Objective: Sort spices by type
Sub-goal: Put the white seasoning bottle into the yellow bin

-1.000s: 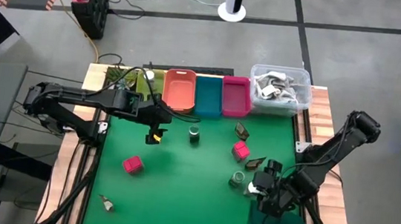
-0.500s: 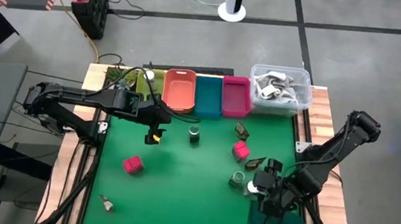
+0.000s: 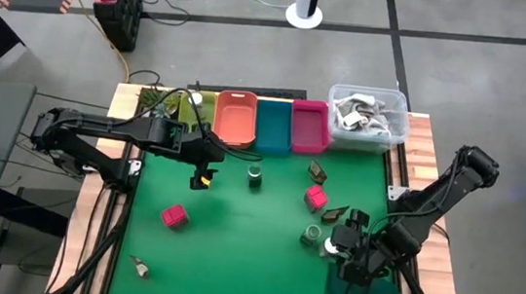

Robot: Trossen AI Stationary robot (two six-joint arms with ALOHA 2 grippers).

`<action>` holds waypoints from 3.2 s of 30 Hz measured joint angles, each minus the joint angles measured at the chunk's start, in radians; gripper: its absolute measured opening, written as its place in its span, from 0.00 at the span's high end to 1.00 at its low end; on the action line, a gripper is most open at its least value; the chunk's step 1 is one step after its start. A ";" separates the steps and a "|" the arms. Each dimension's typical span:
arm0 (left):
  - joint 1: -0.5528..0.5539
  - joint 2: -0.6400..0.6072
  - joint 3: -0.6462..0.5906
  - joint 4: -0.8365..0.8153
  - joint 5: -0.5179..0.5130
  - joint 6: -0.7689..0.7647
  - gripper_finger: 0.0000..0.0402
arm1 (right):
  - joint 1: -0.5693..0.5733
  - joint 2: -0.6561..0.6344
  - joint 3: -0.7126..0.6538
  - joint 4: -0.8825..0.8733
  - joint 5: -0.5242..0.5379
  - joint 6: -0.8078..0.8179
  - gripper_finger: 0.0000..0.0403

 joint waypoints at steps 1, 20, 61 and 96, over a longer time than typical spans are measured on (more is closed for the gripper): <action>0.000 0.000 0.000 0.000 0.000 0.000 0.29 | 0.000 0.008 0.000 0.000 0.000 -0.001 0.19; 0.001 0.000 0.000 0.006 0.000 0.002 0.29 | -0.067 0.157 -0.001 0.016 -0.154 -0.108 0.32; -0.051 -0.123 0.000 0.057 -0.003 0.007 0.29 | -0.616 0.251 0.385 0.125 -0.272 -0.998 0.45; -0.095 -0.136 -0.060 0.023 0.032 -0.117 0.29 | -0.726 0.526 0.639 0.019 -0.393 -1.111 0.19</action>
